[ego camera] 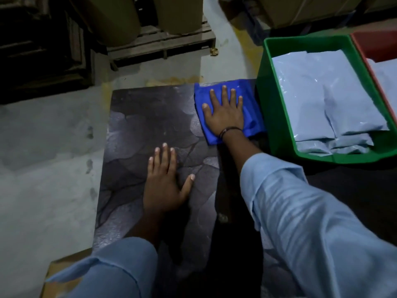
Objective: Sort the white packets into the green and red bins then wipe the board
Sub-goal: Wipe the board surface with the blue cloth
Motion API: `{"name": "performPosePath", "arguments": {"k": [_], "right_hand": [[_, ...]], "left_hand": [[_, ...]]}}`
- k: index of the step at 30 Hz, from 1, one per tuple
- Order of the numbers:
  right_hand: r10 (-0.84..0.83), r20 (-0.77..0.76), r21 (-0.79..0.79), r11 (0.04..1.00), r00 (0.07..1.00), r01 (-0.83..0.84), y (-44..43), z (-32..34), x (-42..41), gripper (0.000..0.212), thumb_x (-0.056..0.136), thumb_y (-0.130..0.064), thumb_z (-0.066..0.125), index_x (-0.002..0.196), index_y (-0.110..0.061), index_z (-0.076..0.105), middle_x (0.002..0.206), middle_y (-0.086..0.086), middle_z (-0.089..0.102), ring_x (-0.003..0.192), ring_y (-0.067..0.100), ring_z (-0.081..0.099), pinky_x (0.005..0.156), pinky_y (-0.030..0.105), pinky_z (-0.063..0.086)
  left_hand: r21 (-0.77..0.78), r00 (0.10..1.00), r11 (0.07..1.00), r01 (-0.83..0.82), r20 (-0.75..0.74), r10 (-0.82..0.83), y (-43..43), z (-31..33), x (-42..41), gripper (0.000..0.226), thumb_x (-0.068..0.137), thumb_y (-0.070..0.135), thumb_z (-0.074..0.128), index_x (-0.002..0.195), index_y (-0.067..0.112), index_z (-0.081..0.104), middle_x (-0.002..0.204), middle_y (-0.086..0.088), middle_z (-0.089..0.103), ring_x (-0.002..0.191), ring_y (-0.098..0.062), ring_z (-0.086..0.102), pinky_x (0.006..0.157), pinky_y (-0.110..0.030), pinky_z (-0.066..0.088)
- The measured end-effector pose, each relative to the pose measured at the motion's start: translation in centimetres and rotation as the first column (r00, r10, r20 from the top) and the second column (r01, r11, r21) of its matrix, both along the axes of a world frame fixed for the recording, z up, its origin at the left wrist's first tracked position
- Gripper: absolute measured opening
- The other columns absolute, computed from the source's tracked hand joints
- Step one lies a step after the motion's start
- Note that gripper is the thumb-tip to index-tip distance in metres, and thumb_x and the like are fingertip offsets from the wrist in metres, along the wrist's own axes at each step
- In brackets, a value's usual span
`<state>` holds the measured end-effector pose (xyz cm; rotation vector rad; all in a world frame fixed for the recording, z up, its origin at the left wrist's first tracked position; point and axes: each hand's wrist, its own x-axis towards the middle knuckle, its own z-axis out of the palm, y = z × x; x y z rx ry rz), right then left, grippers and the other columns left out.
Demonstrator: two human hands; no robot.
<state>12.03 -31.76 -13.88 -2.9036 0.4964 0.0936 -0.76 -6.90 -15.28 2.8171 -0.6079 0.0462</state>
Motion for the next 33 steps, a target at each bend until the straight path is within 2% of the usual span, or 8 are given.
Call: {"name": "performPosePath", "arguments": {"k": [3,5,9,14,18,22,27,33], "right_hand": [[0.000,-0.017,0.006,1.000,1.000,0.000,-0.2,0.0,2.0,0.069,0.098,-0.063,0.018,0.159,-0.031,0.017,0.168,0.010,0.006,0.154,0.036,0.001,0.122,0.058,-0.002],[0.033,-0.011,0.002,0.999,0.999,-0.032,0.1,0.0,0.4,0.069,0.098,-0.063,0.018,0.159,-0.031,0.019,0.168,0.010,0.009,0.154,0.036,0.003,0.122,0.058,0.000],[0.119,0.051,-0.029,0.993,0.992,-0.117,2.3,0.3,-8.5,0.065,0.100,-0.060,0.024,0.158,-0.030,0.024,0.166,0.011,0.017,0.153,0.037,0.009,0.122,0.058,0.008],[0.181,-0.002,-0.038,0.983,0.983,-0.181,5.7,1.2,-21.9,0.066,0.102,-0.057,0.027,0.160,-0.029,0.013,0.168,0.009,0.005,0.155,0.033,-0.002,0.121,0.058,0.011],[0.206,-0.043,-0.036,0.978,0.978,-0.207,6.8,1.1,-25.8,0.067,0.102,-0.057,0.026,0.160,-0.030,0.008,0.168,0.009,0.001,0.155,0.032,-0.006,0.122,0.058,0.010],[0.173,-0.001,-0.061,0.983,0.985,-0.173,6.6,0.9,-22.6,0.066,0.102,-0.058,0.025,0.160,-0.029,0.014,0.168,0.011,0.005,0.155,0.034,-0.002,0.121,0.059,0.008],[0.097,0.039,-0.035,0.995,0.995,-0.096,4.5,-0.1,-12.1,0.065,0.099,-0.060,0.026,0.157,-0.029,0.029,0.166,0.012,0.018,0.153,0.037,0.010,0.121,0.059,0.008],[0.094,-0.043,0.033,0.995,0.995,-0.092,1.7,0.2,-0.9,0.070,0.098,-0.064,0.018,0.159,-0.030,0.017,0.168,0.009,0.006,0.154,0.036,0.000,0.122,0.059,-0.002]], "left_hand": [[-0.002,1.000,1.000,0.004,-0.002,-0.004,0.1,0.1,0.1,0.089,0.095,0.061,0.050,0.161,0.007,0.023,0.171,-0.014,0.009,0.158,-0.032,0.004,0.126,-0.052,0.013],[0.009,1.000,1.000,0.000,-0.007,0.000,0.1,0.3,0.1,0.089,0.095,0.061,0.048,0.161,0.007,0.022,0.171,-0.013,0.009,0.158,-0.032,0.004,0.126,-0.052,0.013],[0.004,1.000,1.000,-0.009,-0.017,0.009,0.0,0.4,-0.1,0.090,0.094,0.061,0.050,0.161,0.007,0.022,0.171,-0.013,0.009,0.159,-0.031,0.004,0.125,-0.053,0.015],[-0.018,1.000,1.000,0.007,0.002,-0.007,0.1,0.2,0.0,0.089,0.093,0.059,0.047,0.160,0.004,0.025,0.170,-0.016,0.012,0.158,-0.034,0.008,0.125,-0.055,0.017],[-0.011,1.000,1.000,0.020,-0.006,-0.020,0.1,0.1,0.0,0.091,0.092,0.061,0.040,0.160,0.002,0.024,0.169,-0.018,0.012,0.157,-0.036,0.009,0.126,-0.055,0.014],[0.002,1.000,1.000,0.001,-0.012,-0.001,0.0,0.3,-0.1,0.091,0.092,0.062,0.041,0.160,0.003,0.025,0.169,-0.017,0.014,0.157,-0.035,0.011,0.126,-0.053,0.015],[-0.005,1.000,1.000,-0.018,-0.011,0.018,-0.2,0.2,-0.2,0.090,0.094,0.064,0.045,0.160,0.006,0.025,0.170,-0.015,0.014,0.158,-0.032,0.010,0.126,-0.053,0.016],[-0.006,1.000,1.000,-0.016,-0.007,0.016,-0.1,0.0,0.0,0.090,0.095,0.064,0.045,0.161,0.007,0.023,0.171,-0.013,0.011,0.158,-0.031,0.006,0.126,-0.053,0.015]]}}
